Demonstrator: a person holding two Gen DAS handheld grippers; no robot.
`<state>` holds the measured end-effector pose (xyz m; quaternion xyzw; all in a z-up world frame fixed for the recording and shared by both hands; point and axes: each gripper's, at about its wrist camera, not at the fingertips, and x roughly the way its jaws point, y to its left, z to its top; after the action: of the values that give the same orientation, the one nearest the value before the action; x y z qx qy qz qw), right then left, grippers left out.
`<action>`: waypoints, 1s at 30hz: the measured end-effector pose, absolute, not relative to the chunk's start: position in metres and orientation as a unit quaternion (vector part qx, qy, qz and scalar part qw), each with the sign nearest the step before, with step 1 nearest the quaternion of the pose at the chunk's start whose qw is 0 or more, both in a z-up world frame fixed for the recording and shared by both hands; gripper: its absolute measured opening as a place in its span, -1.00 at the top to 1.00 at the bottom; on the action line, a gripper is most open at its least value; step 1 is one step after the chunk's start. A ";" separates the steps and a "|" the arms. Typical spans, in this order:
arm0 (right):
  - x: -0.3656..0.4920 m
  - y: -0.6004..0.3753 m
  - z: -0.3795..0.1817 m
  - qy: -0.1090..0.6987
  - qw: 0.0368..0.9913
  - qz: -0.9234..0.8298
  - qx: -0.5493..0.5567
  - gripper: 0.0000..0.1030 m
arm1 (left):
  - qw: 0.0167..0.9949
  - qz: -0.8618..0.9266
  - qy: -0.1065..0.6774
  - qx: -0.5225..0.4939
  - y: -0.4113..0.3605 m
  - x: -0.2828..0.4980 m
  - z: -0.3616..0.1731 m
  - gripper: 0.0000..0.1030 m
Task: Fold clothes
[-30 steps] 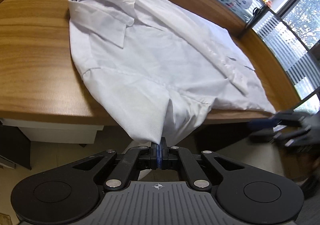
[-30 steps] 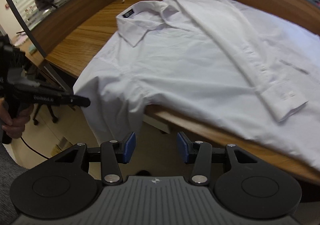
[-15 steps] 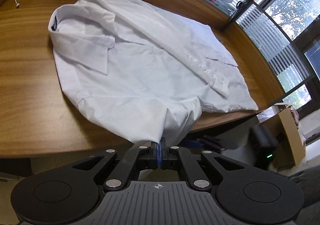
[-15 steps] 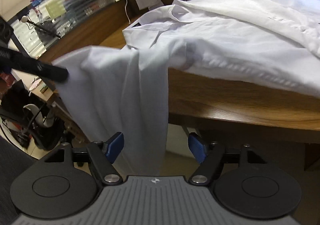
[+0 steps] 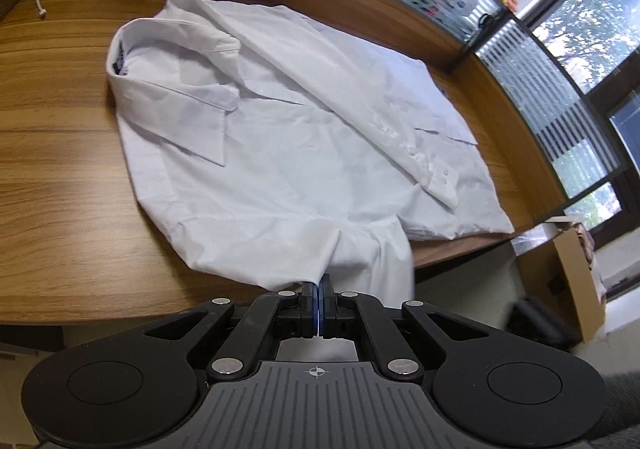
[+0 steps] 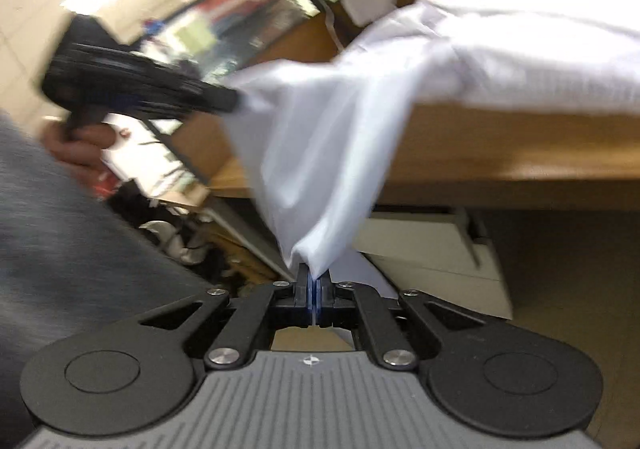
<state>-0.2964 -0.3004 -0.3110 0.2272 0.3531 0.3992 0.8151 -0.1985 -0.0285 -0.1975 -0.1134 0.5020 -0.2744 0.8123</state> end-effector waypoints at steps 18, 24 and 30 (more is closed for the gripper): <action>-0.175 -0.352 -0.166 0.255 0.859 0.323 0.303 0.96 | 0.854 -0.223 0.444 -0.156 -0.005 -0.113 -0.167 0.21; -0.091 -0.338 -0.194 0.343 0.877 0.202 0.270 0.96 | 0.868 -0.187 0.432 -0.157 0.022 -0.115 -0.160 0.15; -0.045 -0.311 -0.233 0.412 0.876 0.146 0.203 0.94 | 0.872 -0.158 0.444 -0.133 0.035 -0.133 -0.169 0.10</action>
<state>-0.0450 -0.3108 -0.2327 0.2034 0.4124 0.1463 0.8759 -0.1331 0.0355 -0.1694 -0.1331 0.4440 -0.1579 0.8719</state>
